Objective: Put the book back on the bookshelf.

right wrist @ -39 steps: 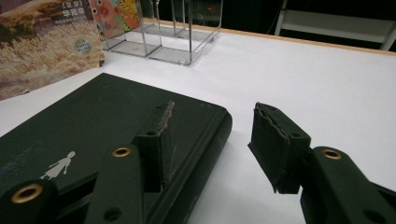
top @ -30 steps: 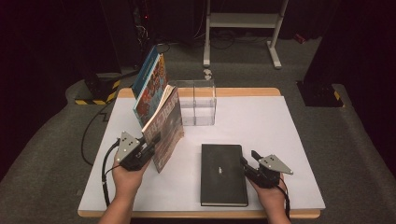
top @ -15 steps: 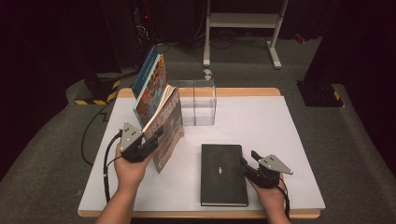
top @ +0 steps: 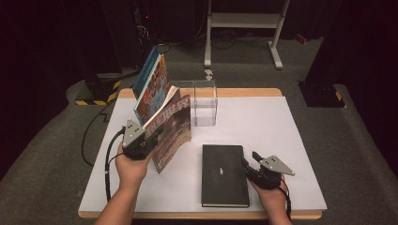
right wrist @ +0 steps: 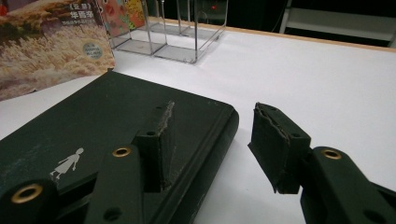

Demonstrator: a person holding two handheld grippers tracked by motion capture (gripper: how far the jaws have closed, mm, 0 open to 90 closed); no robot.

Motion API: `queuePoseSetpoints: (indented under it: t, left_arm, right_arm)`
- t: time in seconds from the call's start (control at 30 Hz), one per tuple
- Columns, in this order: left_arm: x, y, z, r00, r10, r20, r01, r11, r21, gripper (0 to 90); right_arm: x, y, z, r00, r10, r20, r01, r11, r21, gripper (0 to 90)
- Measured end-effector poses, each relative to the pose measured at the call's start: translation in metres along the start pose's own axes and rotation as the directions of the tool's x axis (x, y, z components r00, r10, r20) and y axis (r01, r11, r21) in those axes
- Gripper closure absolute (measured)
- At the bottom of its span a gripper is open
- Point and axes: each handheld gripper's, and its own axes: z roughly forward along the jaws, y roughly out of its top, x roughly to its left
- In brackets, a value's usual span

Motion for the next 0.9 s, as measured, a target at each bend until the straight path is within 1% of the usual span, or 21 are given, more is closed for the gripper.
queuePoseSetpoints:
  t: [0.07,0.23,0.37,0.43,0.5,0.57,0.73,0.87,0.9]
  left_arm:
    - [0.000,0.000,0.000,1.0000,0.003,-0.001,-0.003,1.0000,-0.001,83.9]
    - [-0.002,0.001,0.003,1.0000,-0.006,0.003,0.006,1.0000,-0.001,84.1]
    - [-0.004,0.006,0.006,0.9998,-0.022,0.001,0.022,0.9997,-0.007,84.1]
    - [-0.005,0.009,0.007,0.9998,-0.021,0.005,0.021,0.9998,-0.004,84.1]
    - [-0.006,0.013,0.009,0.9993,-0.036,0.004,0.036,0.9992,-0.014,84.1]
    - [-0.009,0.018,0.015,0.9993,-0.036,-0.008,0.036,0.9990,-0.028,84.1]
    - [-0.012,0.029,0.029,0.9990,-0.016,-0.041,0.014,0.9988,-0.047,84.1]
    - [-0.016,0.033,0.042,0.9972,-0.009,-0.074,0.005,0.9981,-0.061,84.1]
    - [-0.017,0.034,0.046,0.9967,-0.002,-0.081,-0.003,0.9980,-0.063,84.1]
  right_arm:
    - [0.000,0.000,0.000,1.0000,-0.001,-0.001,0.001,1.0000,0.000,49.0]
    - [0.000,0.000,0.000,1.0000,0.004,-0.006,-0.004,1.0000,-0.003,49.0]
    - [-0.001,0.000,-0.001,1.0000,0.007,-0.006,-0.007,1.0000,-0.005,49.0]
    - [-0.001,0.000,-0.002,0.9999,0.009,-0.006,-0.009,0.9999,-0.005,49.0]
    - [-0.002,0.000,-0.002,0.9999,0.013,-0.007,-0.013,0.9999,-0.007,49.0]
    - [-0.002,0.000,-0.002,0.9999,0.014,-0.008,-0.014,0.9999,-0.009,49.0]
    - [-0.003,0.001,-0.003,0.9998,0.014,-0.012,-0.014,0.9998,-0.012,49.0]
    - [-0.004,0.001,-0.003,0.9998,0.017,-0.011,-0.017,0.9997,-0.017,49.1]
    - [-0.005,0.001,-0.004,0.9998,0.018,-0.012,-0.018,0.9997,-0.018,49.1]
